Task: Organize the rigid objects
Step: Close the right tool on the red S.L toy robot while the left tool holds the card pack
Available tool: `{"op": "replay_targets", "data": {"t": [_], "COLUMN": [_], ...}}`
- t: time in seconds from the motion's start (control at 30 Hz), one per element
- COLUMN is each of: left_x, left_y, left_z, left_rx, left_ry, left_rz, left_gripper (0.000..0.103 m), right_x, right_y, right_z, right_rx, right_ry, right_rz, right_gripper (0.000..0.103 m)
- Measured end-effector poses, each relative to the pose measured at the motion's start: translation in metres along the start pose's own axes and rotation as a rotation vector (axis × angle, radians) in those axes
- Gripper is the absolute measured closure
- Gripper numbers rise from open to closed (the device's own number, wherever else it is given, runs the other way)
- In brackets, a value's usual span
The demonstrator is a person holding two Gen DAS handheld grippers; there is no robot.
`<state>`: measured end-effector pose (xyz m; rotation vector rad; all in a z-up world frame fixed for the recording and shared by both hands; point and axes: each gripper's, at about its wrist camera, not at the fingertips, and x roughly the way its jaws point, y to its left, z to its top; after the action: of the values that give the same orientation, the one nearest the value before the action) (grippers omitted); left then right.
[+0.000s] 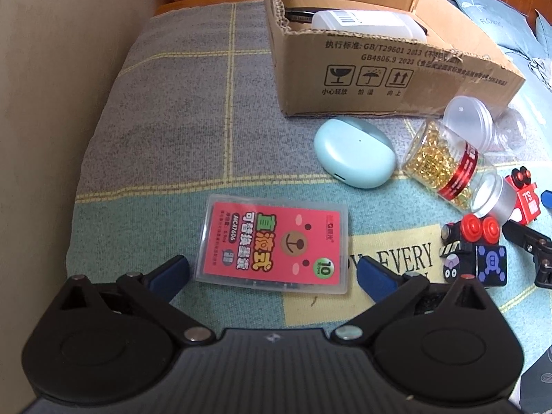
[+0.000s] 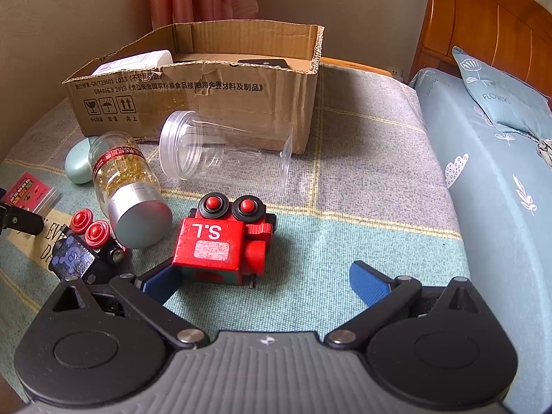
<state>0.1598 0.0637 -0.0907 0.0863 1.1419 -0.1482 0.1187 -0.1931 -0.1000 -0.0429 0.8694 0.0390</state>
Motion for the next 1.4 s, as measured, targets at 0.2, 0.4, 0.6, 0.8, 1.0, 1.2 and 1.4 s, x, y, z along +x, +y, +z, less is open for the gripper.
{"op": "replay_targets", "data": {"t": [0.2, 0.4, 0.6, 0.8, 1.0, 1.2, 1.4], "left_x": [-0.005, -0.004, -0.004, -0.001, -0.001, -0.002, -0.003], "left_y": [0.000, 0.004, 0.007, 0.006, 0.005, 0.004, 0.003], "left_z": [-0.016, -0.019, -0.019, -0.012, -0.014, -0.015, -0.015], "left_rx": [0.032, 0.066, 0.101, 0.122, 0.103, 0.101, 0.101], "left_ry": [-0.106, -0.177, -0.202, -0.189, -0.193, -0.202, -0.201], "left_rz": [-0.014, -0.035, -0.057, -0.069, -0.057, -0.056, -0.057], "left_gripper": [0.000, 0.000, 0.000, 0.000, 0.000, 0.000, 0.001], "right_x": [-0.003, -0.003, -0.002, 0.001, 0.002, 0.003, 0.006], "right_y": [-0.001, 0.000, 0.000, 0.002, 0.002, 0.002, 0.001], "right_z": [-0.004, -0.005, -0.004, 0.000, 0.001, 0.002, 0.011], "right_rx": [-0.015, -0.013, -0.023, -0.033, -0.045, -0.065, -0.047], "right_ry": [-0.020, -0.024, -0.028, -0.027, -0.030, -0.035, -0.020], "right_rz": [0.011, 0.009, 0.017, 0.025, 0.035, 0.048, 0.038], "right_gripper": [0.000, 0.000, 0.000, 0.000, 0.000, 0.000, 0.009]}}
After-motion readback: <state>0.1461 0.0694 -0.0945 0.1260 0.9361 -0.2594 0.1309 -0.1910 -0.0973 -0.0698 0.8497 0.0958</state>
